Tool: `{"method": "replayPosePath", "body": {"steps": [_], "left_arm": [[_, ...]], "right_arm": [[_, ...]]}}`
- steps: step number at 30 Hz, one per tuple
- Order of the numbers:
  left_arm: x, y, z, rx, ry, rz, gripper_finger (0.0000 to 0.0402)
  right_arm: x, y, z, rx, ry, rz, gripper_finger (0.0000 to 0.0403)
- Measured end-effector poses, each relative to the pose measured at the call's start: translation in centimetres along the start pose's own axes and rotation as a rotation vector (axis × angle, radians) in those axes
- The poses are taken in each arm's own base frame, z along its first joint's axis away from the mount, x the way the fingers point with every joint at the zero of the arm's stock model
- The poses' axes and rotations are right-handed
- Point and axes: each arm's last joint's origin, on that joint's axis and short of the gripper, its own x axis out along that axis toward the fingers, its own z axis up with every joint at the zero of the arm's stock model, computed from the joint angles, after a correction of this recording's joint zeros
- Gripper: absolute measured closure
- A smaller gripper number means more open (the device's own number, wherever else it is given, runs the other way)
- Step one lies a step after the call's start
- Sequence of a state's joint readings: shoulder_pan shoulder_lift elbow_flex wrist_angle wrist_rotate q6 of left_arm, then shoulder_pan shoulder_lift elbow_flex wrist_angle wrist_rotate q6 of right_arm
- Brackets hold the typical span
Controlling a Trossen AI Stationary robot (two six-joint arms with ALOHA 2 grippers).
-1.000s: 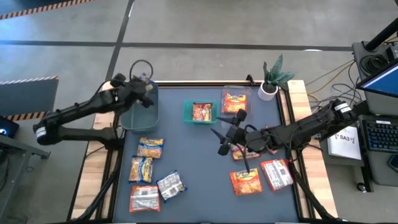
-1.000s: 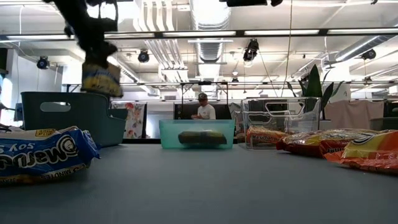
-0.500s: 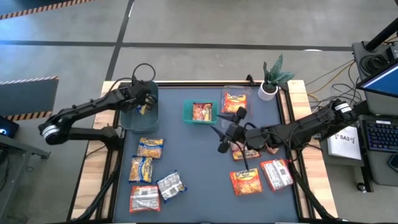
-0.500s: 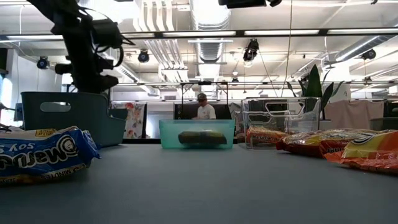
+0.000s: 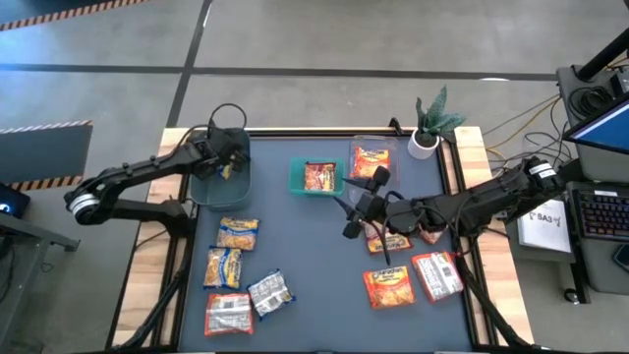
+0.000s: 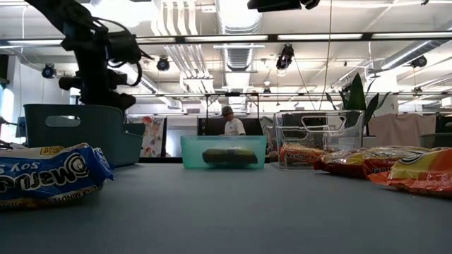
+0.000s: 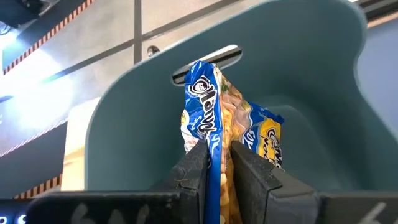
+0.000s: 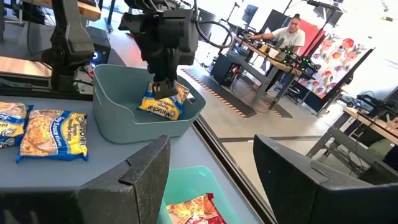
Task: Sort Maruchan noodles
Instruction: Put the blue noodle pack into the dark blue bin
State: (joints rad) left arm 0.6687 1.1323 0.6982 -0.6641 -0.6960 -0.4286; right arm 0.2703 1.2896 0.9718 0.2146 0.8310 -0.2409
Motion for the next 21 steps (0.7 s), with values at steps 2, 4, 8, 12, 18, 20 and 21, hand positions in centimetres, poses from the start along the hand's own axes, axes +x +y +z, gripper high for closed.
{"method": "replayPosePath", "body": {"steps": [2, 4, 8, 12, 18, 20, 21], "left_arm": [[0.3, -0.2, -0.1, 0.005, 0.011, 0.006, 0.0361], [0.5, -0.4, -0.1, 0.007, 0.019, 0.012, 0.0359], [1.0, -0.9, 0.0, 0.011, 0.023, 0.014, 0.0342], [1.4, -1.2, -0.1, 0.025, 0.037, 0.021, 0.0316], [1.6, -1.3, -0.2, 0.042, 0.043, 0.026, 0.0277], [1.4, -1.2, -0.1, 0.056, 0.040, 0.024, 0.0267], [1.2, -1.1, 0.1, 0.061, 0.038, 0.023, 0.0262]], "right_arm": [[0.1, -0.1, 0.0, -0.005, 0.001, -0.002, 0.0183], [0.1, -0.1, 0.0, -0.006, 0.001, -0.003, 0.0183], [0.1, -0.1, 0.0, -0.005, 0.001, -0.003, 0.0183], [0.1, -0.1, 0.0, -0.005, 0.002, -0.003, 0.0183], [0.1, -0.1, 0.0, -0.005, 0.002, -0.004, 0.0183], [0.1, -0.1, 0.0, -0.004, 0.002, -0.004, 0.0183], [0.1, -0.1, 0.0, -0.005, 0.002, -0.004, 0.0183]]}}
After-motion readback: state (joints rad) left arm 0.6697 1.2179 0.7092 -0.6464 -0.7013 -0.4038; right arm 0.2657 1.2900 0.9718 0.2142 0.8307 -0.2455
